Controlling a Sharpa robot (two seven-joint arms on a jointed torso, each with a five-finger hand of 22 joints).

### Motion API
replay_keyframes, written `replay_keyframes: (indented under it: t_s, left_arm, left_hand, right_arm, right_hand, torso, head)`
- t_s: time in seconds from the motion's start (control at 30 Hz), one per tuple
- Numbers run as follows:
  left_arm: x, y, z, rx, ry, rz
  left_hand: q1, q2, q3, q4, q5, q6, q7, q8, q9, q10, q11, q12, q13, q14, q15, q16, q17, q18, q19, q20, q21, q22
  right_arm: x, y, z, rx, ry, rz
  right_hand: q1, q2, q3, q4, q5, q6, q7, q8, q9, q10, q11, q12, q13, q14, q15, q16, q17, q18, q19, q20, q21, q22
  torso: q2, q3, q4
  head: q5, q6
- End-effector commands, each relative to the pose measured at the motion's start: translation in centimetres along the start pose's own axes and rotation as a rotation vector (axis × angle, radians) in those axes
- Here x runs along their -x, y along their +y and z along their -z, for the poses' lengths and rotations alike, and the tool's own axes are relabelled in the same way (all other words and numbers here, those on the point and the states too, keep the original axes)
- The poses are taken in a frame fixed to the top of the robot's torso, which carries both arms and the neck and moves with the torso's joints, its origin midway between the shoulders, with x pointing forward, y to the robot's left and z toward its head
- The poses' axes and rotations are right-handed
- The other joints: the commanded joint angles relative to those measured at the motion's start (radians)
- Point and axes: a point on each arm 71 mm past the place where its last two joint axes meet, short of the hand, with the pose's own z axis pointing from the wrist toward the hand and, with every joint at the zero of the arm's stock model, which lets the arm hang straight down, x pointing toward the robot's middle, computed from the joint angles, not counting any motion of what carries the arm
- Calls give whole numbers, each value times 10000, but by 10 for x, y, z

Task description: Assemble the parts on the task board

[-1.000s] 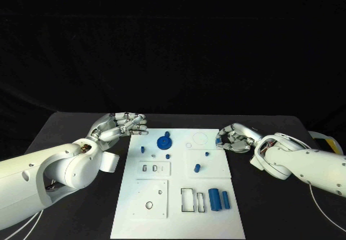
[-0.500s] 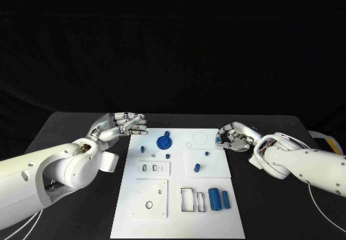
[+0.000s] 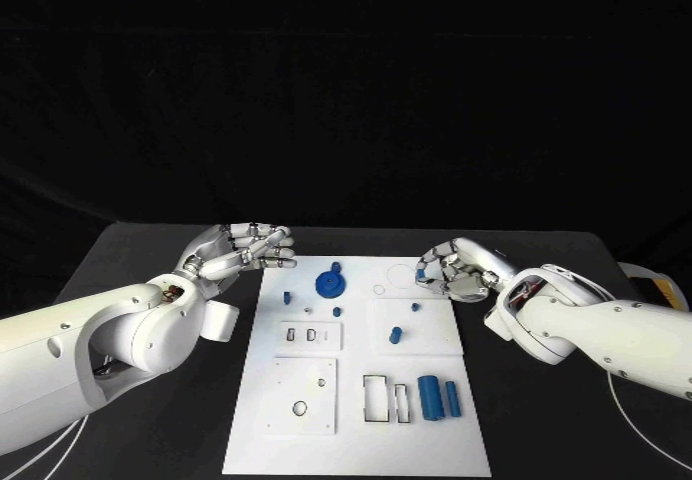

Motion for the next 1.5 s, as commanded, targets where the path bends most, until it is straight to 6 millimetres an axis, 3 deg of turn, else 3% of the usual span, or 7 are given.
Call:
replay_keyframes:
  t_s: [0.03, 0.3, 0.57, 0.8, 1.07, 1.3, 1.5]
  left_arm:
    - [-1, -1, -1, -72, 152, 79]
    - [-2, 3, -10, -91, 130, 61]
    - [-3, 7, -17, -62, 110, 47]
    - [-4, 7, -17, -60, 117, 50]
    - [-6, 7, -17, -61, 174, 75]
    - [-7, 6, -16, -62, 197, 86]
    - [-7, 6, -16, -59, 228, 99]
  left_hand:
    - [-79, 19, 73, 17, -67, -66, 135, -46, -12, 53, -8, -40, 12, -57, 41, -42, 14, 206, -26, 49, -50, -11]
    - [-70, 44, 99, 13, -67, -36, 111, -34, -4, 91, -23, -41, 19, -52, 37, -47, 30, 208, -23, 50, -51, -17]
    - [-67, 52, 108, 11, -67, -26, 106, -30, -1, 104, -28, -42, 21, -49, 34, -48, 36, 209, -22, 50, -51, -19]
    - [-70, 56, 113, 13, -67, -17, 104, -27, 2, 115, -31, -44, 23, -47, 32, -49, 42, 209, -20, 50, -51, -21]
    - [-70, 56, 113, 13, -67, -17, 104, -27, 2, 115, -31, -44, 23, -47, 32, -49, 42, 209, -20, 50, -51, -21]
    - [-70, 56, 113, 13, -67, -17, 104, -27, 2, 115, -31, -44, 23, -47, 32, -49, 42, 209, -20, 50, -51, -21]
    - [-76, 54, 121, 13, -68, -7, 101, -25, 5, 132, -35, -52, 24, -44, 28, -54, 54, 210, -18, 50, -51, -25]
  right_arm:
    - [-7, 19, -4, -347, 41, 194]
    - [-44, 79, -19, 536, 800, 217]
    - [-77, 110, -31, 849, 1372, 664]
    - [-98, 124, -34, 1190, 1680, 1138]
    - [-118, 132, -35, 1472, 1969, 1672]
    - [-129, 135, -33, 1565, 2225, 1810]
    - [-133, 133, -34, 1471, 2380, 1927]
  right_hand:
    - [-91, 24, 56, 39, 78, 35, -115, 235, 350, -22, 39, -41, 513, 1059, -33, 41, 2624, -146, 249, -76, -7, 1713]
    - [-225, -65, 70, 54, 320, -6, -102, 256, 361, -24, 53, -52, 511, 1047, -23, 26, 2567, -133, 218, -67, -53, 1677]
    - [-283, -88, 68, 72, 357, -2, -103, 272, 366, -23, 54, -55, 511, 1037, -21, 14, 2526, -120, 188, -65, -96, 1641]
    - [-331, -157, 45, 66, 318, 19, -112, 299, 376, -5, 48, -40, 530, 1034, -24, 10, 2511, -117, 184, -64, -104, 1637]
    - [-383, -207, 26, 72, 254, 35, -120, 319, 381, -1, 41, -41, 530, 1035, -29, 11, 2515, -120, 195, -66, -95, 1648]
    - [-416, -242, 12, 78, 234, 41, -123, 328, 382, 6, 38, -37, 537, 1034, -32, 9, 2507, -123, 204, -68, -86, 1658]
    - [-435, -258, 5, 83, 229, 42, -124, 332, 382, 15, 37, -28, 548, 1035, -33, 11, 2516, -122, 202, -69, -90, 1656]
  torso:
    - [-51, 2, -13]
    - [-171, -17, 34]
    - [-180, -58, 17]
    - [-157, -35, 28]
    - [-164, -39, 46]
    - [-170, -32, 17]
    - [-170, -33, 41]
  head:
    - [65, -45]
    - [72, -124]
    - [204, -228]
    - [260, -308]
    - [337, -383]
    - [416, -446]
    - [415, -490]
